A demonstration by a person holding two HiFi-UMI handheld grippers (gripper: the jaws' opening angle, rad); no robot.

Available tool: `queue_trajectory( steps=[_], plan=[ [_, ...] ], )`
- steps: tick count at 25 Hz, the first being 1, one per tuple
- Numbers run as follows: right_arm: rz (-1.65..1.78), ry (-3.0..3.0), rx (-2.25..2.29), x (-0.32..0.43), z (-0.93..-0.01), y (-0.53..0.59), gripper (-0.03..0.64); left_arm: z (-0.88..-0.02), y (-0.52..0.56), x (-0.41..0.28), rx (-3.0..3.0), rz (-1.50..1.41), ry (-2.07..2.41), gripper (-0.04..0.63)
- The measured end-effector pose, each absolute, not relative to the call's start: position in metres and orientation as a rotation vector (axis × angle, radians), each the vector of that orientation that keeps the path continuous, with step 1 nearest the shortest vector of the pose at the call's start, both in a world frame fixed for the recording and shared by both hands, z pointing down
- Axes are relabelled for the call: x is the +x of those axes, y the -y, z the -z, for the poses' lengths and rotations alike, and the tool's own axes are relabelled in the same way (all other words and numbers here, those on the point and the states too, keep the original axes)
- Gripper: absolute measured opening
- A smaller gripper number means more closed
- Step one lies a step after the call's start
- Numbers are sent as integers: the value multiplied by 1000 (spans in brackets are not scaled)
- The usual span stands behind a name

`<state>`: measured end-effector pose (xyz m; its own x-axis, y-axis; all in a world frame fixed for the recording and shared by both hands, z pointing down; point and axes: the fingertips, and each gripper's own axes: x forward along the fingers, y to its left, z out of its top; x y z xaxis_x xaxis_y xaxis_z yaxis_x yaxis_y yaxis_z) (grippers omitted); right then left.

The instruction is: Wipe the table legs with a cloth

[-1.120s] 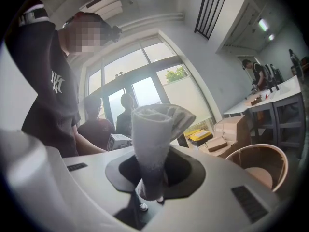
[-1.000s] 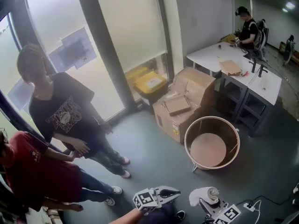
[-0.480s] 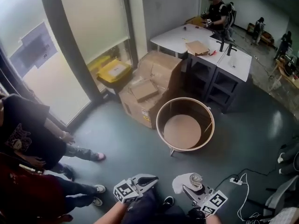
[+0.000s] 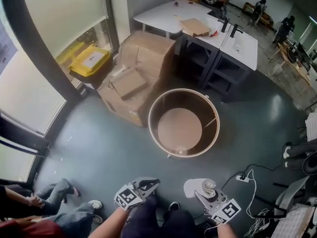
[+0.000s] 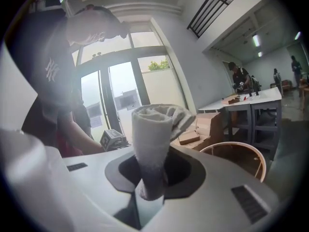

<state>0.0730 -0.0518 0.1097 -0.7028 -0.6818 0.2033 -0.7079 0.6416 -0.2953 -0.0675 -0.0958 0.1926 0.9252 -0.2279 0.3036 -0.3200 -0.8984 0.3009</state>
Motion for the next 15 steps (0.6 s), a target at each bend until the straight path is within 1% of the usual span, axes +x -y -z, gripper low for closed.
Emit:
queue_trajectory(
  steps=[7, 11, 15],
  plan=[
    [-530, 2750, 1100, 87, -226, 91, 74, -325, 138, -42, 2750, -490, 357, 8],
    [-486, 2775, 1029, 99, -311, 103, 74, -405, 154, -29, 2760, -498, 383, 8],
    [-469, 2784, 939, 100, -392, 109, 74, -464, 164, -27, 2810, -464, 439, 8]
  ],
)
